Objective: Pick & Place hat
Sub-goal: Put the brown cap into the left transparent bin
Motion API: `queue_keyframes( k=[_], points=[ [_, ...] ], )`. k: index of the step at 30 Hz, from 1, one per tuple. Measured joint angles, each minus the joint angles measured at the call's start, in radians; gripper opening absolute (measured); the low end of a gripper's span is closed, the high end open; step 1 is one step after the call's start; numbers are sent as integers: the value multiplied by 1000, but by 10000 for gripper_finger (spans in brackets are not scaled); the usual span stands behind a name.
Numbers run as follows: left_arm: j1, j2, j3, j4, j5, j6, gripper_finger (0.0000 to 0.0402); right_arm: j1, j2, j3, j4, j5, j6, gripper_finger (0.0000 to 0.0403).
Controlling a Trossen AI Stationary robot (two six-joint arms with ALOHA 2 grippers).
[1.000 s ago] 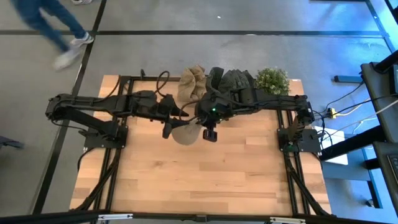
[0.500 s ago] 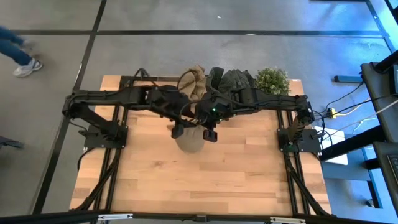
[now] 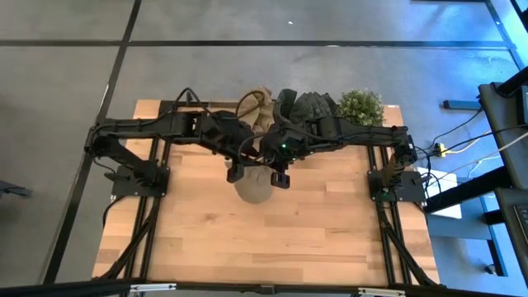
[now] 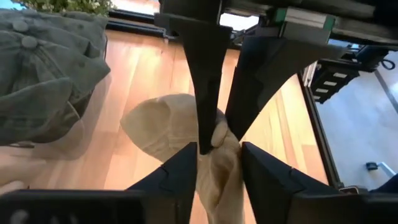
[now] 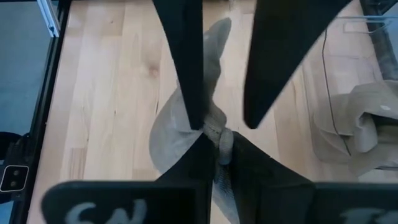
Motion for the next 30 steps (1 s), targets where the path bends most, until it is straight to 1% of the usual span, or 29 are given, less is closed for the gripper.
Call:
queue_keyframes(
  k=[5,13,17,20,23,27,30],
  points=[
    [0,17,-5,-19,1,-1,88,0,0,0,-2,3,-1,36],
    [0,24,-5,-17,4,32,62,0,0,-1,-6,3,-1,38],
    [0,23,-5,-19,46,69,30,0,0,-1,-1,-2,-17,41],
    [0,23,5,-48,50,107,9,1,0,-1,4,-2,-56,60],
    [0,23,8,-95,43,134,9,1,-1,0,6,-1,-77,90],
    [1,22,8,-149,42,182,7,-2,-1,10,-39,3,-81,143],
    [16,20,28,-228,40,254,7,-8,-12,53,-112,80,-80,177]
  ],
)
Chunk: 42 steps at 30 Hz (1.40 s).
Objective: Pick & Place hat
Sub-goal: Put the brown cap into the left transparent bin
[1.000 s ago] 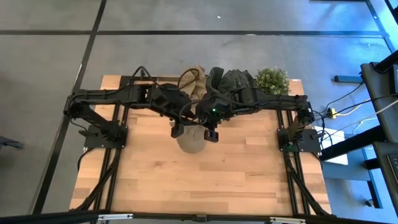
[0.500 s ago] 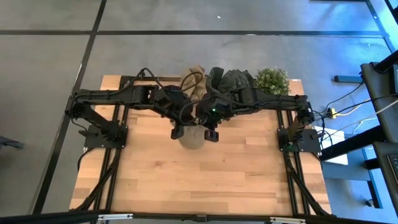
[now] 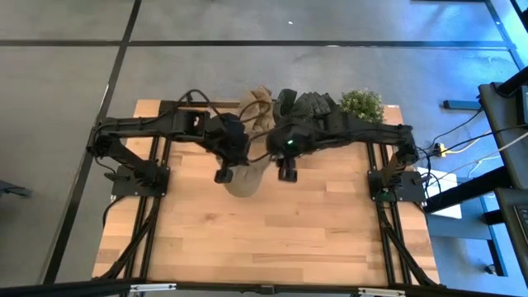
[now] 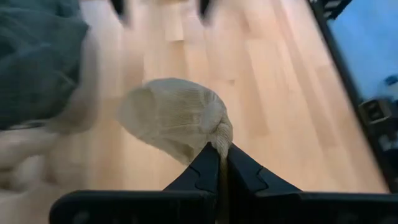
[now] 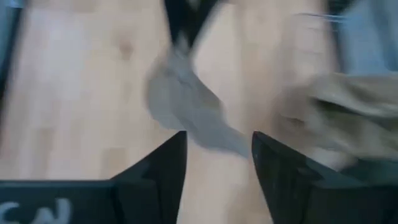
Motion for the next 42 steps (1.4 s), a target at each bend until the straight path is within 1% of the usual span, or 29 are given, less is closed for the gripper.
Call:
queue_keyframes(
  k=[2,4,7,9,12,16,22,25,30,35,38,42],
  points=[
    [15,0,36,-55,-23,67,6,0,-22,37,-58,77,-1,192],
    [30,-2,82,-128,-71,160,6,0,-47,79,-106,145,4,201],
    [52,-3,144,-191,-145,382,5,0,-80,137,-180,218,45,208],
    [74,-3,176,-199,-170,536,5,0,-105,159,-209,257,66,209],
    [119,-4,228,-210,-150,703,5,0,-144,171,-218,289,88,209],
    [173,-7,280,-260,-110,956,5,0,-185,160,-226,299,116,209],
    [283,-11,353,-262,-92,1116,4,0,-198,159,-231,299,124,210],
    [359,-11,365,-253,2,1218,4,0,-191,159,-229,328,129,210],
    [517,-11,365,-256,243,1382,4,0,-183,158,-223,397,153,210],
    [639,-11,360,-254,454,1535,6,0,-175,158,-219,517,184,210],
    [703,-10,357,-270,517,1613,6,0,-170,158,-213,564,185,210],
    [773,5,357,-269,534,1697,7,0,-163,158,-186,576,186,210]
  ],
)
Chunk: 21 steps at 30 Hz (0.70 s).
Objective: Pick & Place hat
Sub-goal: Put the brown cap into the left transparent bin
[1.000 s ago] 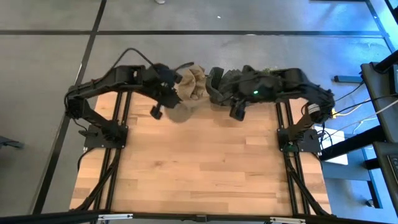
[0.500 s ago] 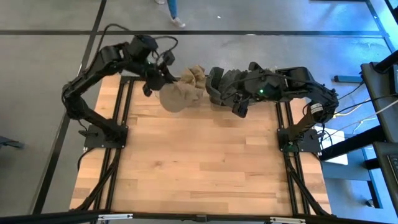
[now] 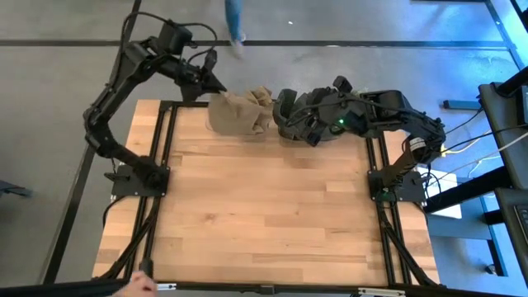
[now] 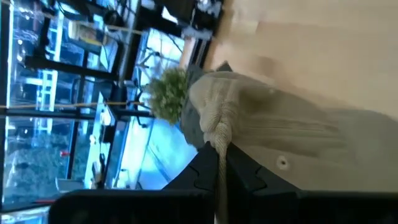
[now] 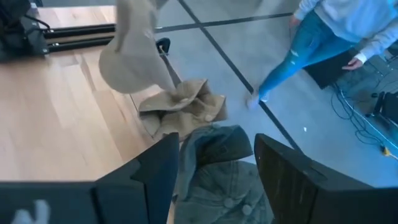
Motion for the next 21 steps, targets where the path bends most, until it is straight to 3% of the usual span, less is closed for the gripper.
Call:
queue_keyframes(
  k=[15,21],
  points=[
    [181,223,0,-47,145,217,8,0,7,0,8,0,130,210],
    [205,228,-1,-64,169,260,8,-17,7,0,8,0,129,210]
  ],
)
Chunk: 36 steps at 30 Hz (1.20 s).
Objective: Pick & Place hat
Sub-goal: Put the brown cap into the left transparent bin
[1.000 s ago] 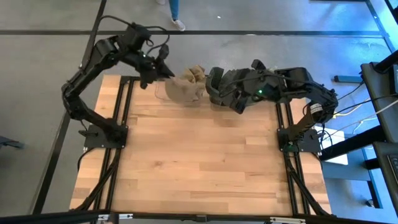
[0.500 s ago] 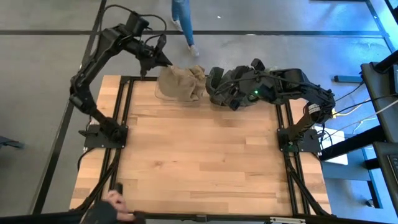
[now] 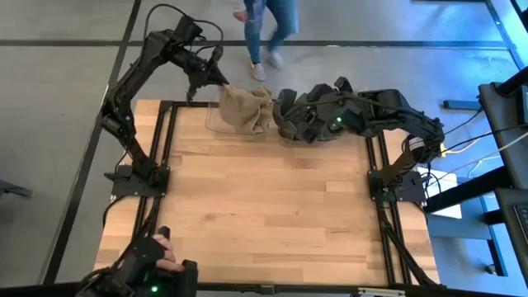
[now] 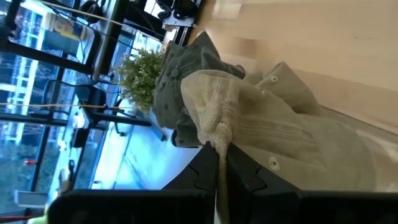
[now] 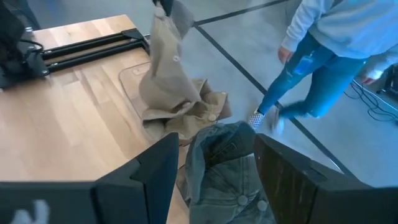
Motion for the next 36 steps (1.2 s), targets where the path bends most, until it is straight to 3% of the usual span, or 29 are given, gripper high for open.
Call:
queue_keyframes(
  k=[13,21,29,36],
  points=[
    [45,-51,0,-115,18,90,8,-106,0,0,-2,1,-6,210],
    [56,56,0,-240,33,188,8,-144,0,0,-2,0,-9,210],
    [37,175,0,-239,34,234,8,-156,0,0,-2,0,-17,210],
    [-4,187,0,-206,5,284,8,-159,0,0,-2,0,-25,210]
  ],
)
